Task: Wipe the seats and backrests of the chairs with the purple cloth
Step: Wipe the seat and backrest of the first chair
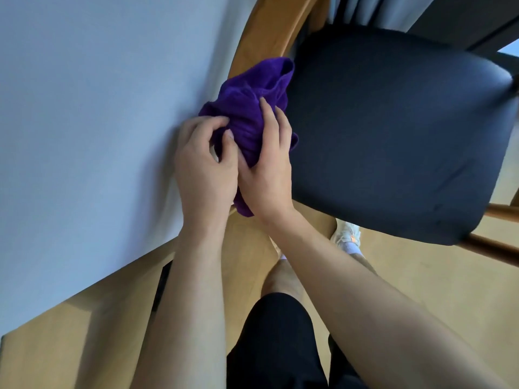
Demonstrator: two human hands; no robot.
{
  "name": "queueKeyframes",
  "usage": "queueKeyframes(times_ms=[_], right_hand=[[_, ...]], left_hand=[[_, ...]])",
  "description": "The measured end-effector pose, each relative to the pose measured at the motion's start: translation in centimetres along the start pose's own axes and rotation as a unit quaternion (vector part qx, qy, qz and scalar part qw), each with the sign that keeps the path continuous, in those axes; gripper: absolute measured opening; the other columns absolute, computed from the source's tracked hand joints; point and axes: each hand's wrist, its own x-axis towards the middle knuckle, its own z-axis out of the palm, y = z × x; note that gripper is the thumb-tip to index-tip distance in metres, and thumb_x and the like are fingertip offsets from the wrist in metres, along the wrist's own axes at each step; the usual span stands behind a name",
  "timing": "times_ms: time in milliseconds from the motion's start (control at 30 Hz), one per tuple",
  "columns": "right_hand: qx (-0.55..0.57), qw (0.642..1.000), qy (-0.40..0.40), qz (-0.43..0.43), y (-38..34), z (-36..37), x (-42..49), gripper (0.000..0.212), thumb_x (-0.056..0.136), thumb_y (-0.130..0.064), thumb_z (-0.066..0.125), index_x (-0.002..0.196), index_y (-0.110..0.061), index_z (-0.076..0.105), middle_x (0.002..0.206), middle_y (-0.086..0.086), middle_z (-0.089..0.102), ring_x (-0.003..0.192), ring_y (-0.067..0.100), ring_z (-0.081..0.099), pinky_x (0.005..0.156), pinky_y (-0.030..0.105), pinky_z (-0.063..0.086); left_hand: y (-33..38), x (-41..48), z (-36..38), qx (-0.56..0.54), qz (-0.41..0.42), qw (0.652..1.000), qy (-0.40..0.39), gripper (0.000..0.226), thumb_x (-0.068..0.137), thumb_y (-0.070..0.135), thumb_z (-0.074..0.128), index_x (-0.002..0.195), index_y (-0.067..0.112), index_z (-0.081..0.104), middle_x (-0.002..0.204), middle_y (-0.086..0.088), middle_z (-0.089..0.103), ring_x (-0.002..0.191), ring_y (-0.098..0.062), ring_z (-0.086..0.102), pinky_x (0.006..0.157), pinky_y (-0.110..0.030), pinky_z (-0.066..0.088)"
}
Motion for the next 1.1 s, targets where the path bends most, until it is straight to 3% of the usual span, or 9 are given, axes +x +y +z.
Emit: queueKeyframes(times_ms=[167, 300, 400, 500, 633, 767, 867, 967, 1100], right_hand=[[0.02, 1.0, 0.01, 0.015, 0.5, -0.7, -1.3, 0.054, 0.096, -0.029, 0.061, 0.144, -0.018, 0.039, 0.145, 0.0, 0.035, 0.126, 0.012, 0.047, 0.097, 0.023, 0.042], [-0.055, 0.998, 0.004, -0.002, -0.5, -1.4, 1.5, 0.055, 0.094, -0.025, 0.061, 0.145, -0.017, 0.042, 0.149, 0.005, 0.036, 0.131, 0.022, 0.042, 0.104, 0.034, 0.042], [-0.096, 0.995, 0.007, 0.008, -2.0, -1.8, 6.8, 0.06, 0.096, -0.03, 0.058, 0.151, -0.022, 0.035, 0.16, 0.008, 0.023, 0.144, 0.029, 0.024, 0.112, 0.039, 0.03], [-0.102, 0.994, 0.005, 0.028, -3.6, -2.9, 12.8, 0.066, 0.098, -0.032, 0.058, 0.154, -0.02, 0.027, 0.164, 0.013, 0.01, 0.149, 0.033, 0.015, 0.115, 0.043, 0.028], [-0.051, 0.997, 0.034, 0.044, -4.4, -4.9, 18.9, 0.065, 0.098, -0.03, 0.058, 0.154, -0.015, 0.027, 0.162, 0.019, 0.011, 0.147, 0.036, 0.021, 0.118, 0.045, 0.026], [-0.018, 0.997, 0.062, 0.043, -3.4, -7.8, 22.6, 0.058, 0.097, -0.03, 0.061, 0.148, -0.017, 0.038, 0.154, 0.015, 0.028, 0.134, 0.029, 0.043, 0.103, 0.02, 0.032], [-0.034, 0.998, 0.045, 0.009, -2.3, -10.5, 23.3, 0.054, 0.097, -0.028, 0.062, 0.145, -0.015, 0.043, 0.145, 0.01, 0.042, 0.128, 0.023, 0.049, 0.099, 0.015, 0.034], [-0.091, 0.991, 0.063, -0.081, -1.6, -13.3, 23.5, 0.054, 0.096, -0.025, 0.062, 0.145, -0.011, 0.044, 0.145, 0.01, 0.045, 0.131, 0.024, 0.046, 0.109, 0.028, 0.038], [-0.246, 0.944, 0.052, -0.215, -1.6, -14.2, 24.6, 0.059, 0.096, -0.043, 0.058, 0.148, -0.018, 0.044, 0.153, 0.009, 0.04, 0.143, 0.033, 0.032, 0.116, 0.042, 0.028]], left_hand=[[0.5, 0.3, 0.3, 0.03, 0.025, 0.999, -0.027, 0.015, 0.089, 0.014, 0.057, 0.1, 0.013, 0.067, 0.104, 0.003, 0.062, 0.094, -0.008, 0.054, 0.085, -0.022, 0.046], [0.8, 1.5, 0.6, -0.01, 0.026, 0.999, -0.028, 0.024, 0.094, 0.01, 0.055, 0.113, 0.011, 0.069, 0.116, 0.0, 0.065, 0.108, -0.014, 0.06, 0.095, -0.036, 0.05], [2.4, 2.9, 1.6, -0.012, 0.027, 0.998, -0.057, 0.037, 0.1, 0.015, 0.052, 0.137, 0.016, 0.057, 0.146, 0.003, 0.051, 0.133, -0.007, 0.045, 0.107, -0.017, 0.039], [4.4, 4.7, 3.1, -0.016, 0.02, 0.996, -0.086, 0.039, 0.103, 0.022, 0.046, 0.142, 0.022, 0.053, 0.154, 0.009, 0.04, 0.135, 0.006, 0.033, 0.102, 0.002, 0.025], [6.7, 7.1, 5.4, -0.022, -0.015, 0.996, -0.08, 0.039, 0.104, 0.025, 0.044, 0.142, 0.025, 0.053, 0.146, 0.009, 0.051, 0.133, -0.007, 0.047, 0.11, -0.027, 0.041], [7.6, 8.9, 8.1, 0.026, -0.014, 0.999, -0.025, 0.037, 0.102, 0.023, 0.046, 0.137, 0.022, 0.057, 0.142, 0.006, 0.053, 0.129, -0.012, 0.051, 0.103, -0.022, 0.04], [8.8, 10.6, 10.6, 0.063, 0.013, 0.998, -0.02, 0.04, 0.101, 0.016, 0.048, 0.141, 0.015, 0.053, 0.15, 0.001, 0.046, 0.138, -0.018, 0.044, 0.109, -0.03, 0.041], [9.5, 12.1, 12.5, 0.125, 0.042, 0.991, -0.008, 0.043, 0.101, 0.013, 0.049, 0.144, 0.01, 0.049, 0.155, -0.004, 0.04, 0.145, -0.025, 0.034, 0.115, -0.045, 0.037], [8.3, 12.1, 12.5, 0.151, 0.051, 0.987, 0.033, 0.043, 0.104, 0.025, 0.048, 0.145, 0.011, 0.049, 0.152, -0.003, 0.045, 0.14, -0.022, 0.042, 0.114, -0.041, 0.039]])
